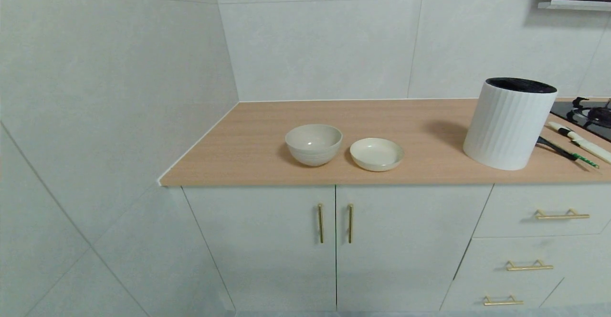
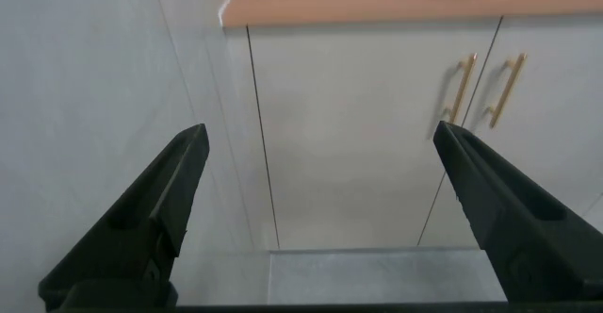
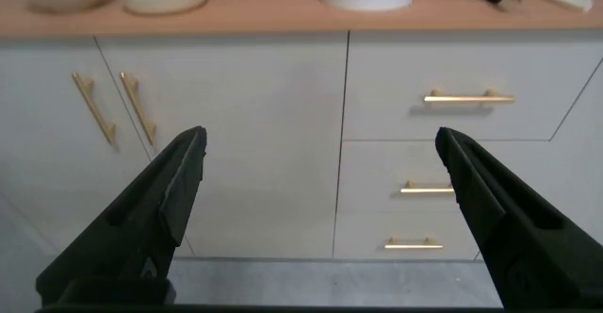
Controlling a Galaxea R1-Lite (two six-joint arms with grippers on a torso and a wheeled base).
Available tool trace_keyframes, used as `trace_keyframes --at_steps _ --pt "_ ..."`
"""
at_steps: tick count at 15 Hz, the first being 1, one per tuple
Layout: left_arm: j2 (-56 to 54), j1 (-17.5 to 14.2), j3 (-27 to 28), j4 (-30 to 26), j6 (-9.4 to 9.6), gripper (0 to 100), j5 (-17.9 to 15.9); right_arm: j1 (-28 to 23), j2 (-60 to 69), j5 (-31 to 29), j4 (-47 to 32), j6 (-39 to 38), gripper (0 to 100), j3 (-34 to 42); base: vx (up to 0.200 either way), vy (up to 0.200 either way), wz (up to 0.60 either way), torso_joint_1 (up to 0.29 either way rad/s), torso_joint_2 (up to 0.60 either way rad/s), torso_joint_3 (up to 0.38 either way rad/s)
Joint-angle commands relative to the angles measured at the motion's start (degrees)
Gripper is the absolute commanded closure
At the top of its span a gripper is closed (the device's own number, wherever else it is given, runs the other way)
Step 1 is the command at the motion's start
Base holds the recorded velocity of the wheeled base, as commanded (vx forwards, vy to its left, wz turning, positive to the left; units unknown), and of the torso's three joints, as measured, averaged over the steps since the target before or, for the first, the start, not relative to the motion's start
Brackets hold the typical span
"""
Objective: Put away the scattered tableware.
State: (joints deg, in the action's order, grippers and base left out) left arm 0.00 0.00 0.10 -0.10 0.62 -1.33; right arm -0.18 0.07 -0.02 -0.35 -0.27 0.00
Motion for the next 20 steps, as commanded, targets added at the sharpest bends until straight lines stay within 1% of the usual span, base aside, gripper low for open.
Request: trace_keyframes --at_steps 1,12,17,20 --pt "0.09 0.00 -0.01 0.01 -0.01 0 0.01 0.01 -0.07 0.02 0.00 0.00 0 0.00 0.000 0.000 0.00 -0.212 0.51 0.286" --pt "0.09 0.00 -0.01 0.01 -0.01 0 0.01 0.01 -0.07 0.02 0.00 0.00 0 0.00 0.000 0.000 0.00 -0.192 0.48 0.289" --pt "0.09 0.00 -0.01 0.01 -0.01 0 0.01 0.01 -0.07 0.02 0.00 0.00 0 0.00 0.000 0.000 0.00 -0.135 0.45 0.313" --pt "0.09 0.00 -0.01 0.01 -0.01 0 0.01 0.01 -0.07 0.02 0.00 0.00 0 0.00 0.000 0.000 0.00 -0.043 0.17 0.121"
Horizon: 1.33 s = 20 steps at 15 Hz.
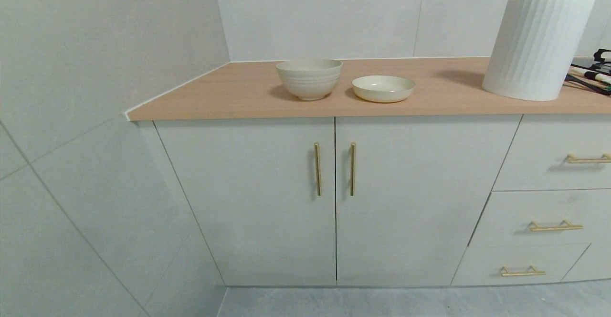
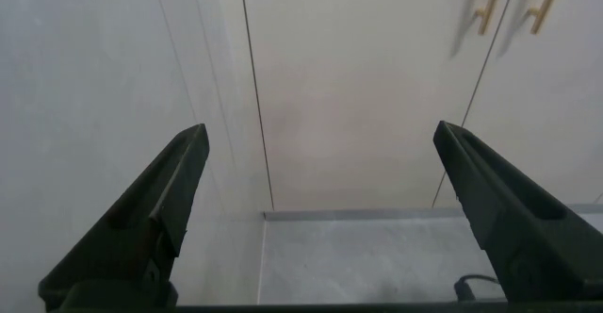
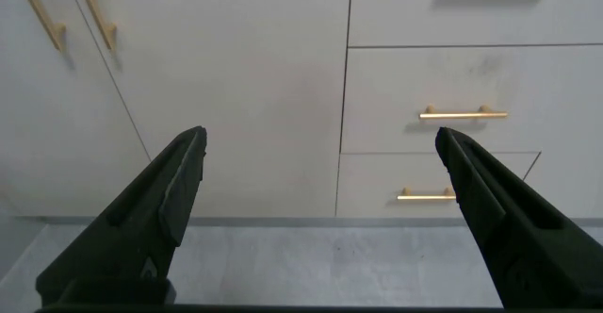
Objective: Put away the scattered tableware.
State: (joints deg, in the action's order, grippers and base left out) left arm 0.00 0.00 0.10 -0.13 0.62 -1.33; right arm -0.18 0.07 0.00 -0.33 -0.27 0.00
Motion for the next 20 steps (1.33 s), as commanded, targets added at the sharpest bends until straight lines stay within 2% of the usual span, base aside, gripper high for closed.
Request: trace_keyframes --at_steps 1,10,13,18,20 --pt "0.09 0.00 -0.01 0.05 -0.01 0 0.01 0.01 -0.07 0.00 -0.02 0.00 0 0.00 0.000 0.000 0.00 -0.007 0.06 0.036" --pt "0.09 0.00 -0.01 0.05 -0.01 0 0.01 0.01 -0.07 0.09 -0.02 0.27 0 0.00 0.000 0.000 0.00 0.000 0.00 0.000" --pt "0.09 0.00 -0.01 0.05 -0.01 0 0.01 0.36 -1.57 5.27 1.30 -2.10 0 -6.94 0.000 0.000 0.00 0.000 0.00 0.000" --pt "0.09 0.00 -0.01 0.05 -0.01 0 0.01 1.85 -23.54 15.56 1.56 -2.19 0 -10.63 0.000 0.000 0.00 0.000 0.00 0.000" --pt "0.09 0.00 -0.01 0.05 -0.01 0 0.01 7.13 -33.38 17.40 1.65 -2.72 0 -14.59 0.000 0.000 0.00 0.000 0.00 0.000"
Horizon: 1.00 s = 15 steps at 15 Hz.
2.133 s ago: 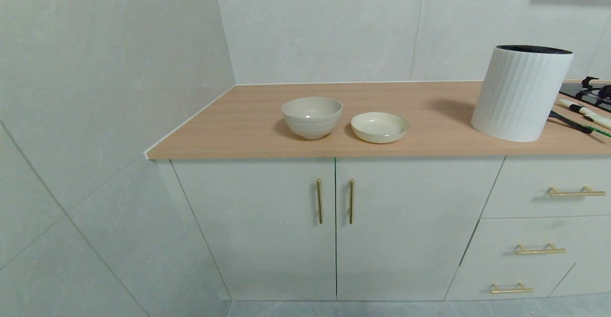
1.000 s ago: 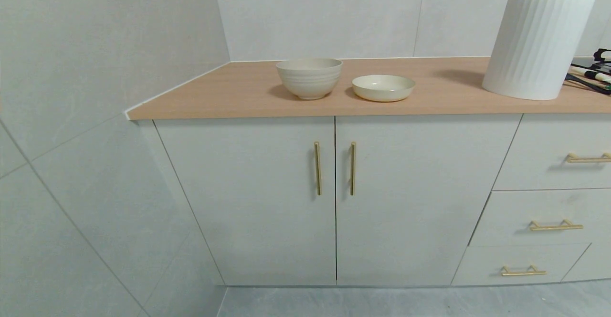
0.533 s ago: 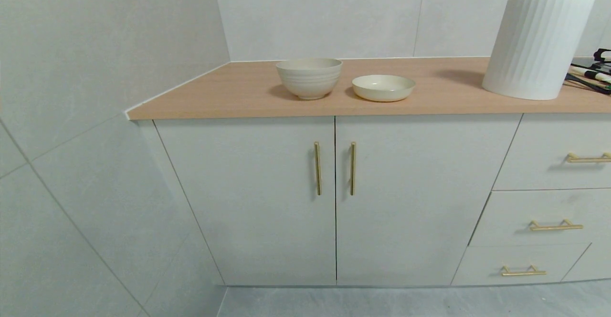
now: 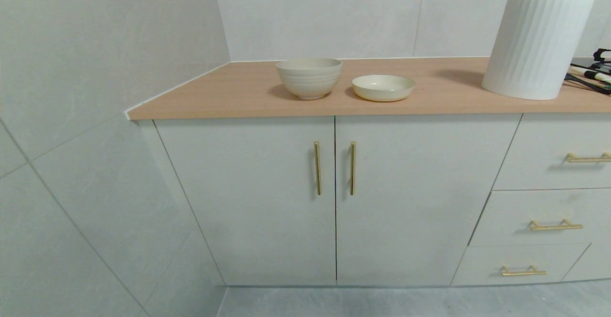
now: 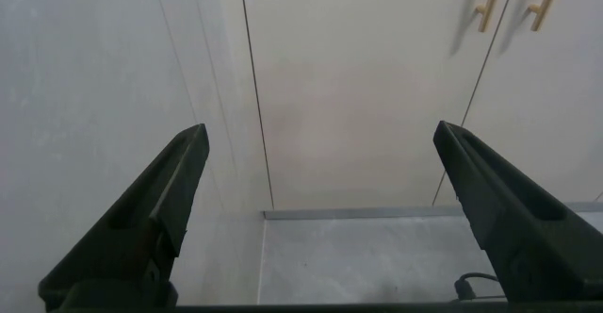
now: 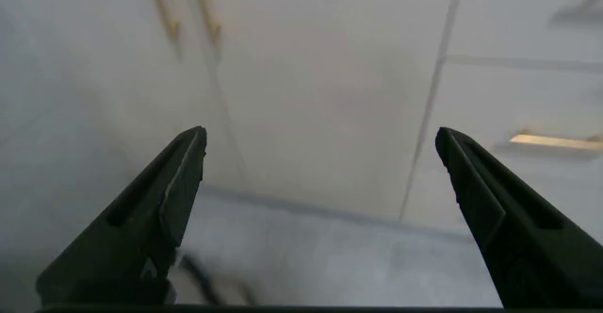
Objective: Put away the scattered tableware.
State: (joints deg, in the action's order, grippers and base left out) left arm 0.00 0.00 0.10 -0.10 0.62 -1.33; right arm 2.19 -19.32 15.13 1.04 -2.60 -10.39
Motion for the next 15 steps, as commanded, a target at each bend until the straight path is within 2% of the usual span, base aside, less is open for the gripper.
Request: trace_keyframes --at_steps 1,4,6,7,8,11,15 --pt "0.09 0.00 -0.01 0.01 -0.01 0 0.01 8.70 -19.09 2.19 0.63 -0.92 0 -5.96 0.000 0.000 0.00 0.000 0.00 0.000" --pt "0.09 0.00 -0.01 0.01 -0.01 0 0.01 15.65 -33.41 1.75 3.97 -2.76 0 -10.36 0.000 0.000 0.00 0.000 0.00 0.000" --pt "0.09 0.00 -0.01 0.01 -0.01 0 0.01 17.84 -44.22 1.75 12.76 -2.68 0 -11.23 0.000 0.000 0.00 0.000 0.00 0.000" --pt "0.09 0.00 -0.01 0.01 -0.01 0 0.01 19.08 -51.69 1.75 21.38 -2.59 0 -11.32 0.000 0.000 0.00 0.000 0.00 0.000" --pt "0.09 0.00 -0.01 0.01 -0.01 0 0.01 19.25 -58.81 1.92 29.20 -2.59 0 -11.59 0.000 0.000 0.00 0.000 0.00 0.000" --pt "0.09 0.00 -0.01 0.01 -0.01 0 0.01 19.43 -75.86 1.92 44.23 -2.76 0 -17.04 0.000 0.000 0.00 0.000 0.00 0.000" --pt "0.09 0.00 -0.01 0.01 -0.01 0 0.01 21.36 -89.22 1.92 45.46 -2.94 0 -30.31 0.000 0.000 0.00 0.000 0.00 0.000"
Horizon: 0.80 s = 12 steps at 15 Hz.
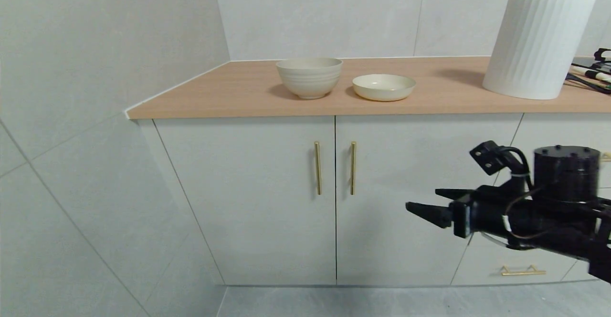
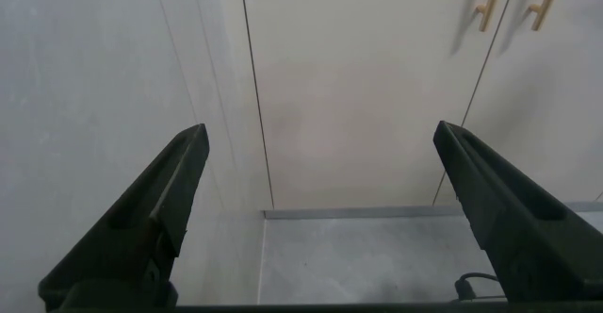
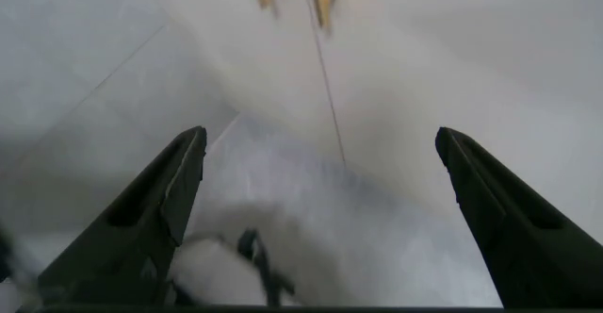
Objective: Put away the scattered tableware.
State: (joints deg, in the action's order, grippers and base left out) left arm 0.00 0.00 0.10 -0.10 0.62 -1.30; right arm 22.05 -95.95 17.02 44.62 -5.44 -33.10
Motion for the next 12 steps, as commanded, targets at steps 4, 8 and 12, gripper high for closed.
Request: trace_keyframes --at_steps 4,8,12 --pt "0.09 0.00 -0.01 0.01 -0.01 0 -0.01 3.44 -19.71 0.03 1.70 -5.37 0 -19.11 0.000 0.000 0.00 0.000 0.00 0.000" --pt "0.09 0.00 -0.01 0.01 0.08 0 -0.01 4.05 -24.02 0.03 1.53 -8.71 0 -26.05 0.000 0.000 0.00 0.000 0.00 0.000" --pt "0.09 0.00 -0.01 0.01 0.43 0 0.07 4.93 -24.99 2.85 1.61 -17.15 0 -28.78 0.000 0.000 0.00 0.000 0.00 0.000"
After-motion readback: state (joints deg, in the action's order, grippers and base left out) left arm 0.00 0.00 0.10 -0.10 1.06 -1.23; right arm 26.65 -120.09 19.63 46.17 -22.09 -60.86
